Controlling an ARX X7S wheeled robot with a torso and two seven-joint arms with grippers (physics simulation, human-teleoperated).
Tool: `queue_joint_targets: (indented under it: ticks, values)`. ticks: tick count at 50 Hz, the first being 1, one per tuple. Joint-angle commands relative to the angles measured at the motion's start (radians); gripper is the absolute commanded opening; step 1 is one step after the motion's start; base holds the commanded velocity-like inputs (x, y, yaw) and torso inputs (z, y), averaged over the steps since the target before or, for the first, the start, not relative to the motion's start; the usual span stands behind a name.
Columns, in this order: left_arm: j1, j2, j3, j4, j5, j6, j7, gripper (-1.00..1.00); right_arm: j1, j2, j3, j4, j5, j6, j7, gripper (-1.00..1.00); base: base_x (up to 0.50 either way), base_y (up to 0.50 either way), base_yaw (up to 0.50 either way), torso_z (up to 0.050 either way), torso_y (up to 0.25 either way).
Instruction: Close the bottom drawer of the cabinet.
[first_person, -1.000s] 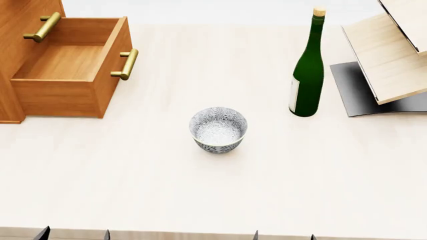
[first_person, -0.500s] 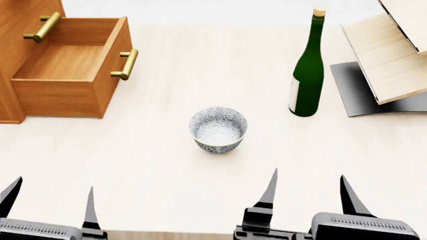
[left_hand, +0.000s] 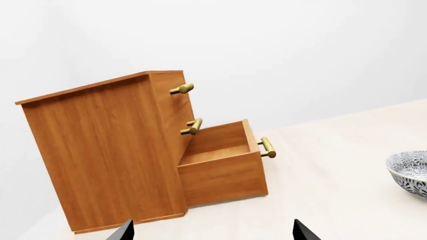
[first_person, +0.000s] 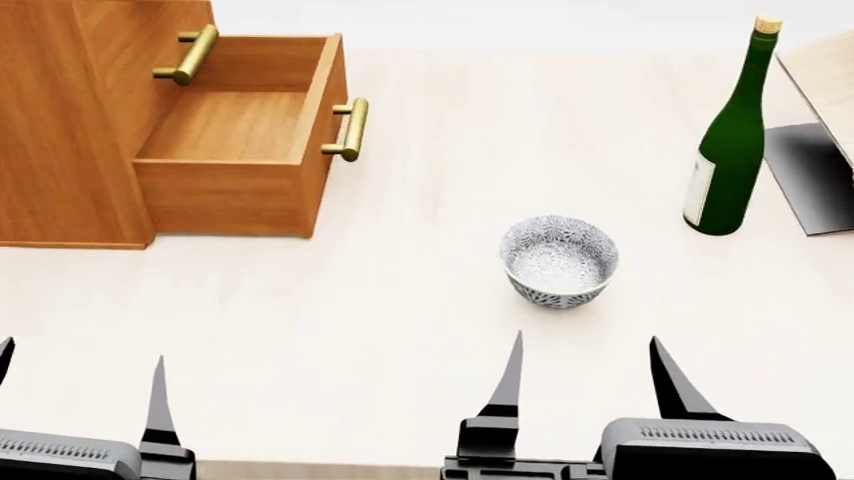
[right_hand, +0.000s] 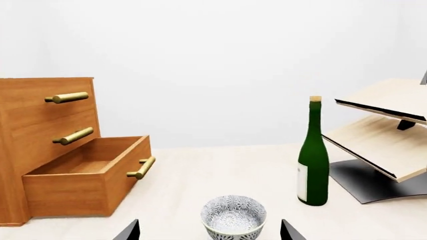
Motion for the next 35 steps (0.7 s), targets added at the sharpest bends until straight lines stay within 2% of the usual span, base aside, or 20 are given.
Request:
queue_joint_targets:
  ticks: [1,35]
  values:
    - [0.001,0.008,-0.025,0.012,-0.012,0.008,0.009,1.00,-0.006,-0.010,0.015,-0.005,-0.017,-0.010,-0.031,1.00,0.00,0.50,0.00,0.000,0.000]
    - [-0.013,-0.020,0.021,-0.007,-0.028,0.014,-0.017,1.00,-0.026,-0.009,0.052,0.025,0.008,-0.078,-0.017,1.00,0.00,0.50,0.00,0.000,0.000]
